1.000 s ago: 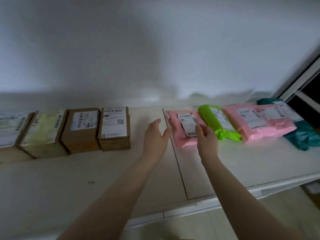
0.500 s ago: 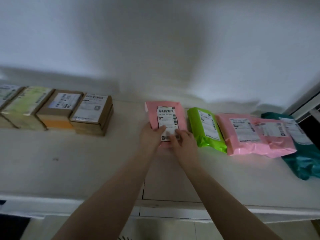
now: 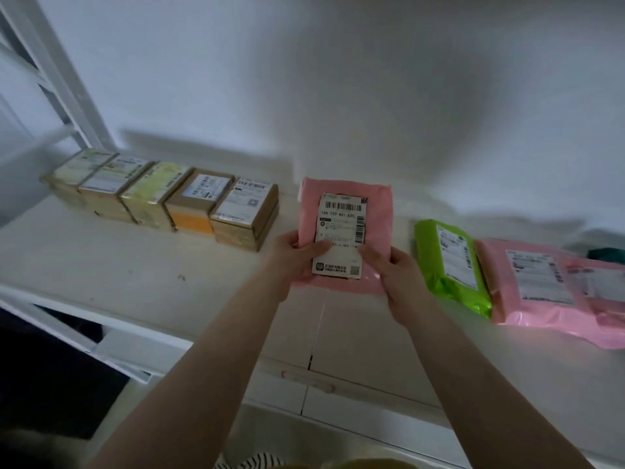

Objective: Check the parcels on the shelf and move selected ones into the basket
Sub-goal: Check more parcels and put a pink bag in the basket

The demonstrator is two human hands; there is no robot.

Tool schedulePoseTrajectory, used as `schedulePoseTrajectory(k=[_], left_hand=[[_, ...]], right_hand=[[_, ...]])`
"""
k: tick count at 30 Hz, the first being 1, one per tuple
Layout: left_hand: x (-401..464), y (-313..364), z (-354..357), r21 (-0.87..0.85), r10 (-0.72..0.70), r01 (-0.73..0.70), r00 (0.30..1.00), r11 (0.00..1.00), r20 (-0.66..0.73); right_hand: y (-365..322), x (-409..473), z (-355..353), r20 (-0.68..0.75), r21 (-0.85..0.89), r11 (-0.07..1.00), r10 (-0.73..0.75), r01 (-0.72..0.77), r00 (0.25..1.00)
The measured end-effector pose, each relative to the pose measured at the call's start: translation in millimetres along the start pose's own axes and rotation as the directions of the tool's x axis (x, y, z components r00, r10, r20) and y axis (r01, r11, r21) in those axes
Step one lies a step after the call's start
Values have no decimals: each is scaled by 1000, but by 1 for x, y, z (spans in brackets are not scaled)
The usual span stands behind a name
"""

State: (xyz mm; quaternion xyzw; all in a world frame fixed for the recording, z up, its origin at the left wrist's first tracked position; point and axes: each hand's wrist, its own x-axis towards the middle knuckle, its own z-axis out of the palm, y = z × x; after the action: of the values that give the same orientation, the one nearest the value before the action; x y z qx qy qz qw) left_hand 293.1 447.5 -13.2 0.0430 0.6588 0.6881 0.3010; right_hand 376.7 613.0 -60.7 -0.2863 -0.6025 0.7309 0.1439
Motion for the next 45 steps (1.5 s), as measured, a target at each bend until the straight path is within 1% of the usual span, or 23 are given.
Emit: schedulePoseTrajectory(k=[4, 8, 17, 21, 24, 26, 28, 30, 33, 35, 37, 41, 43, 45], left_hand=[[-6, 0, -3, 1, 2, -2, 1000, 1000, 1], [-9, 1, -6, 5, 18, -18, 1000, 1000, 7], [-11, 1, -13, 0, 4, -4, 999, 1000, 34], [-13, 3, -14, 13, 6, -7, 999, 1000, 53], [-15, 5, -5, 35, 17, -22, 992, 999, 124], [-13, 2, 6, 116, 16, -38, 983, 993, 184], [-12, -3, 20, 215, 19, -81, 961, 973, 277], [-17, -11, 39, 282, 7, -134, 912, 950, 410], [-42, -24, 65, 267, -17, -171, 812, 948, 583], [-73, -42, 79, 288, -53, -214, 712, 933, 700], [-106, -64, 87, 298, -128, -194, 599, 935, 790], [-189, -120, 100, 401, -310, -178, 390, 898, 867], [-229, -146, 104, 438, -372, -205, 294, 875, 880], [-268, -172, 109, 462, -417, -226, 221, 857, 882]], right_hand=[[3, -6, 4, 16, 43, 999, 1, -2, 1000], [1, -12, 7, 18, 49, 999, -16, 15, 1000], [-1, -23, 14, 2, 55, 996, -71, 71, 997], [3, -24, 14, -44, 55, 996, -65, 67, 997], [4, -34, 7, -116, 75, 994, -75, 84, 990], [6, -49, -3, -192, 106, 990, -75, 96, 979], [11, -71, -18, -285, 141, 984, -69, 113, 956], [18, -104, -34, -395, 154, 978, -70, 142, 916], [33, -160, -48, -562, 154, 972, -62, 177, 825], [51, -213, -49, -683, 179, 965, -18, 191, 730], [69, -267, -45, -779, 203, 959, 35, 200, 626], [114, -382, -34, -915, 249, 943, 154, 222, 372], [136, -431, -28, -946, 265, 929, 197, 260, 259], [154, -476, -24, -958, 273, 919, 232, 284, 170]])
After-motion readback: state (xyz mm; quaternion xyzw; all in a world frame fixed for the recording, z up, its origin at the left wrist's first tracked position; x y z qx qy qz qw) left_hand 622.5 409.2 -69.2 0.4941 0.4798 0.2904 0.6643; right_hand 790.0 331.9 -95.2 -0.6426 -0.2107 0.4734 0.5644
